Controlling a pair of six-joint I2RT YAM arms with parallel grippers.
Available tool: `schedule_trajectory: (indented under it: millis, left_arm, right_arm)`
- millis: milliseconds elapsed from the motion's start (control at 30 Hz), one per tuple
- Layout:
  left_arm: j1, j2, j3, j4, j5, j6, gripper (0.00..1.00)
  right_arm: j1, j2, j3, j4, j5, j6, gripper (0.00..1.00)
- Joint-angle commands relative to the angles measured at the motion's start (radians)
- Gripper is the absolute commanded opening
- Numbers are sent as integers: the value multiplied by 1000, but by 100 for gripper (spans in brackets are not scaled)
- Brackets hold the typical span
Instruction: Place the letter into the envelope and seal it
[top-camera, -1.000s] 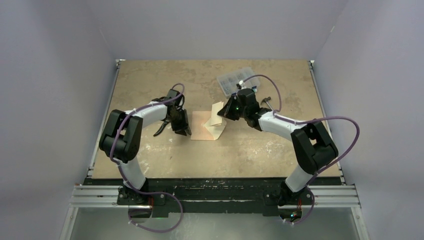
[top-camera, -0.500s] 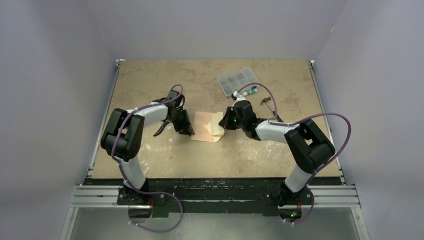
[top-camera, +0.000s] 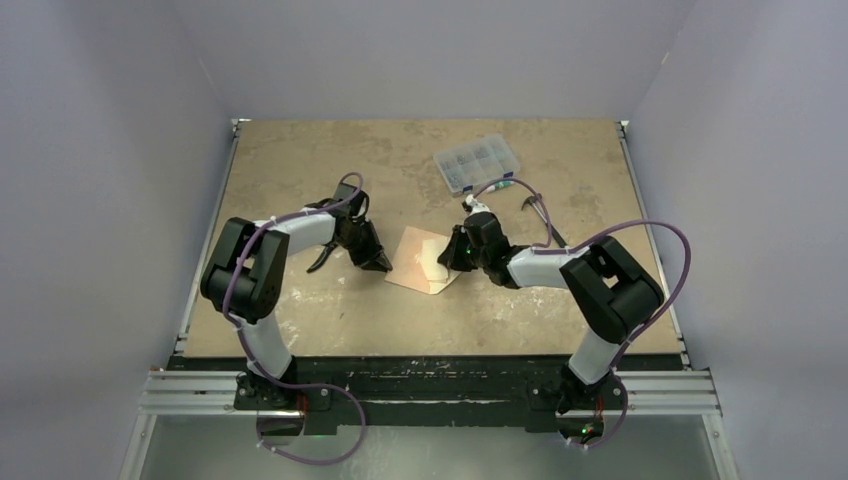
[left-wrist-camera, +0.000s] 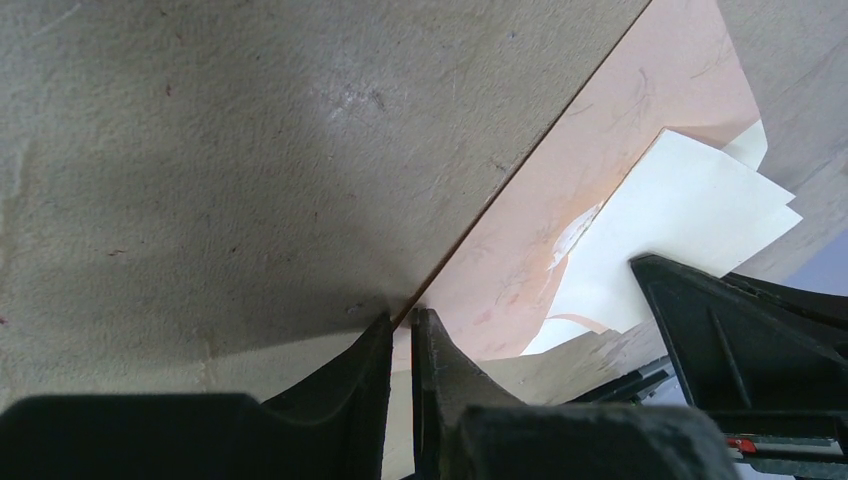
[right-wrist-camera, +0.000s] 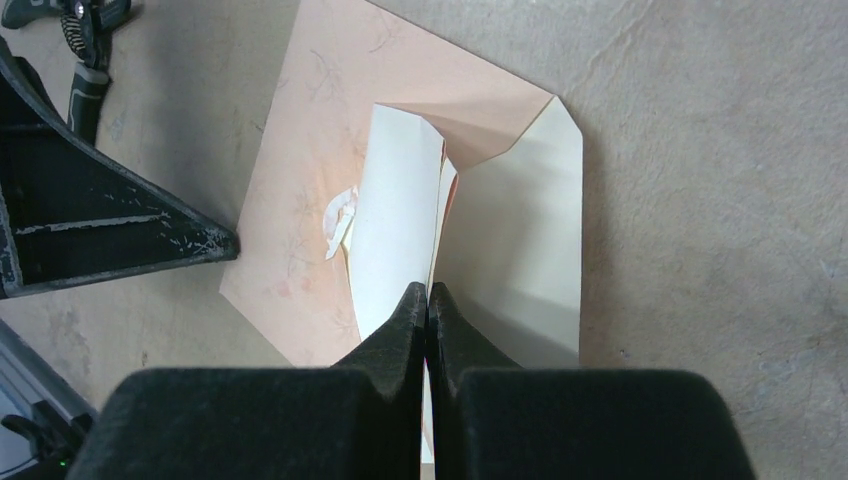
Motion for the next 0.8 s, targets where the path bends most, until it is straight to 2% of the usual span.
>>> schedule_trajectory:
  millis: [0, 133, 200, 300, 400, 500, 633, 767]
  left_arm:
    - [0, -12, -26, -1, -59, -4, 12]
    - [3, -36, 18, 1, -91, 42, 14]
    - [3, -39, 70, -23, -129, 99, 19]
    - [3, -41, 149, -36, -172, 164, 24]
    - [3, -50, 179, 25, -151, 175, 26]
    - [3, -45, 158, 166, -81, 154, 27]
    - [1, 21, 135, 268, 10, 98, 25]
    - [-1, 76, 131, 244, -106, 21, 18]
  right_arm:
    - [-1, -17, 43, -57, 33, 71, 0]
    - [-1, -3, 37, 5, -7, 26, 0]
    - [-2, 1, 26, 60, -44, -37, 0]
    - [-10, 39, 53, 54, -59, -110, 0]
    - [-19, 87, 76, 51, -92, -157, 0]
    - [-21, 115, 92, 56, -124, -181, 0]
    - [-22, 132, 106, 49, -132, -188, 0]
    - [-22, 132, 112, 38, -126, -171, 0]
